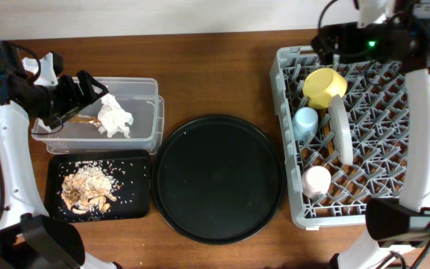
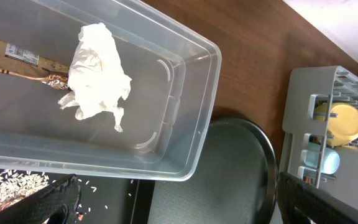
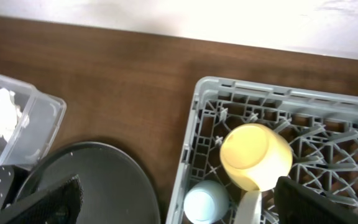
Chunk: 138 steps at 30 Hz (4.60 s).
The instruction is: Sort waste into correct bins and load items into the dishwasher rack
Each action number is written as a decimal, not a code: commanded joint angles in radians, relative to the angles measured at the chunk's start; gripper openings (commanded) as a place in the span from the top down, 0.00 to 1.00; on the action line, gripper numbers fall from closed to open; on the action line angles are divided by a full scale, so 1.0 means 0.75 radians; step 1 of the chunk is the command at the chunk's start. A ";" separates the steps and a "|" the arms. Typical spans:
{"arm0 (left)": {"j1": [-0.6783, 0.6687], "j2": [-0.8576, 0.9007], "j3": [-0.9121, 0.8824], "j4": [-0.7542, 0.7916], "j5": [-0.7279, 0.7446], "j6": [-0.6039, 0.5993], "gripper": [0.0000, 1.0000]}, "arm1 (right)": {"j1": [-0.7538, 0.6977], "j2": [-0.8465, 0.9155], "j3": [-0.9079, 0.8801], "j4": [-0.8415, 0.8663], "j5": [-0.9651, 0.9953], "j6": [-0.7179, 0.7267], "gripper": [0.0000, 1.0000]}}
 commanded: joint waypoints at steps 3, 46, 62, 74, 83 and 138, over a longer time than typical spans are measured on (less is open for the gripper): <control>0.008 -0.001 0.005 -0.001 0.004 -0.003 0.01 | 0.114 -0.006 0.010 -0.005 0.070 0.020 0.01; 0.008 -0.001 0.005 -0.001 0.004 -0.003 0.01 | 0.134 -2.457 -3.062 1.812 0.316 -0.030 0.02; 0.008 -0.001 0.005 -0.001 0.004 -0.003 0.01 | 0.134 -2.456 -3.062 1.671 0.328 -0.030 0.02; 0.008 -0.001 0.005 -0.001 0.004 -0.003 0.00 | 0.134 -2.450 -3.062 1.661 0.462 -0.008 0.02; 0.008 -0.001 0.005 -0.001 0.004 -0.003 0.01 | 0.134 -2.450 -3.062 1.667 0.498 0.135 0.02; -0.452 -2.242 -2.313 1.449 -0.685 0.179 0.01 | 0.134 -2.450 -3.062 1.666 0.493 0.095 0.02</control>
